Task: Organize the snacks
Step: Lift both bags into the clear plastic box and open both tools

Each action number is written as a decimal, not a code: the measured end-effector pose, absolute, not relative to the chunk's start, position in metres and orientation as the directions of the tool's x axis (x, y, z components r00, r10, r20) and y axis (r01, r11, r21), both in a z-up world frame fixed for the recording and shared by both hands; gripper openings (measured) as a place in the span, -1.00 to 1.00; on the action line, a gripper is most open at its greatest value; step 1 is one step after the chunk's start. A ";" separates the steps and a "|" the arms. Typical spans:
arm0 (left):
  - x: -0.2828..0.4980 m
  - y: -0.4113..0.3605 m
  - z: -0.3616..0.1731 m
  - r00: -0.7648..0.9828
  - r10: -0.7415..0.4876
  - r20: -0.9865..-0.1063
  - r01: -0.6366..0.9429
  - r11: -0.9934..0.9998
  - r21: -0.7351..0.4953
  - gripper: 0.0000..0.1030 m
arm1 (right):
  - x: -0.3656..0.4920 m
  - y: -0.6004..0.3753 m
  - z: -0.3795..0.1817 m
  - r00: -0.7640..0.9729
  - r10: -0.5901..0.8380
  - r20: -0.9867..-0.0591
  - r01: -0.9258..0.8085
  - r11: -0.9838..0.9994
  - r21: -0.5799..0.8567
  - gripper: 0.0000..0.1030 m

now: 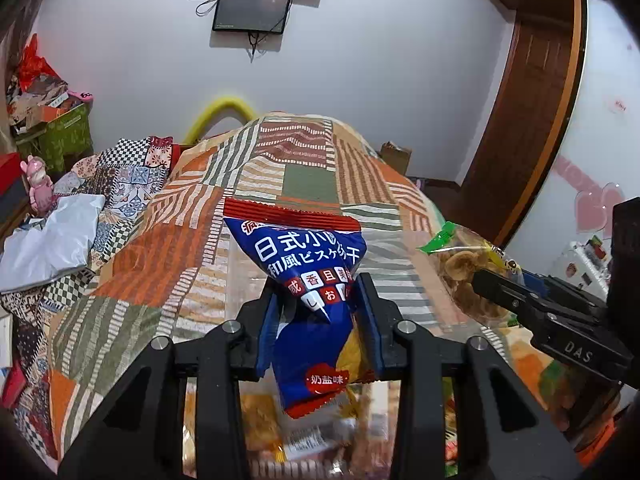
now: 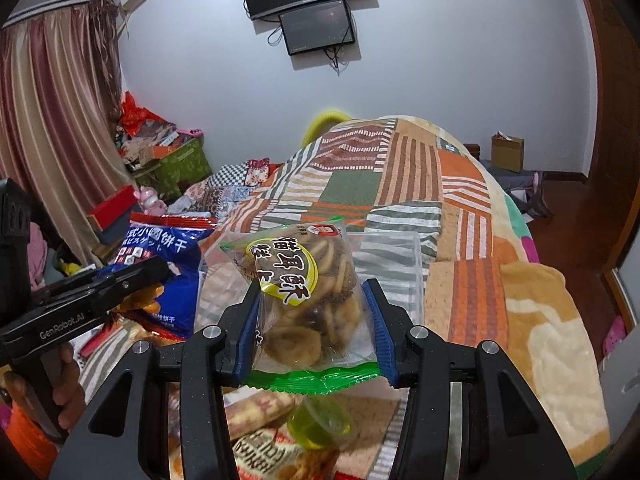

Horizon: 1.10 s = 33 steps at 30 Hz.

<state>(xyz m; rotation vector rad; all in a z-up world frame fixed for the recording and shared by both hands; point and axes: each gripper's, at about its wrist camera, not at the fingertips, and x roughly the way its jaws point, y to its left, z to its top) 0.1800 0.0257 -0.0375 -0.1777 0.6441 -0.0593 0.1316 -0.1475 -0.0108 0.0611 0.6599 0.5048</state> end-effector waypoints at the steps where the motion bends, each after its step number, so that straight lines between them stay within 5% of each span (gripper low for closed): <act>1: 0.184 0.026 -0.039 0.795 -0.106 -0.597 -0.003 0.984 -0.178 -0.29 | 0.134 -0.146 -0.013 0.671 0.464 -0.578 -0.431 0.879 0.205 -0.13; 33: 0.237 0.014 -0.101 0.656 -0.054 -0.753 -0.027 0.995 -0.095 -0.37 | 0.178 -0.100 -0.063 0.540 0.347 -0.766 -0.441 0.893 0.094 -0.08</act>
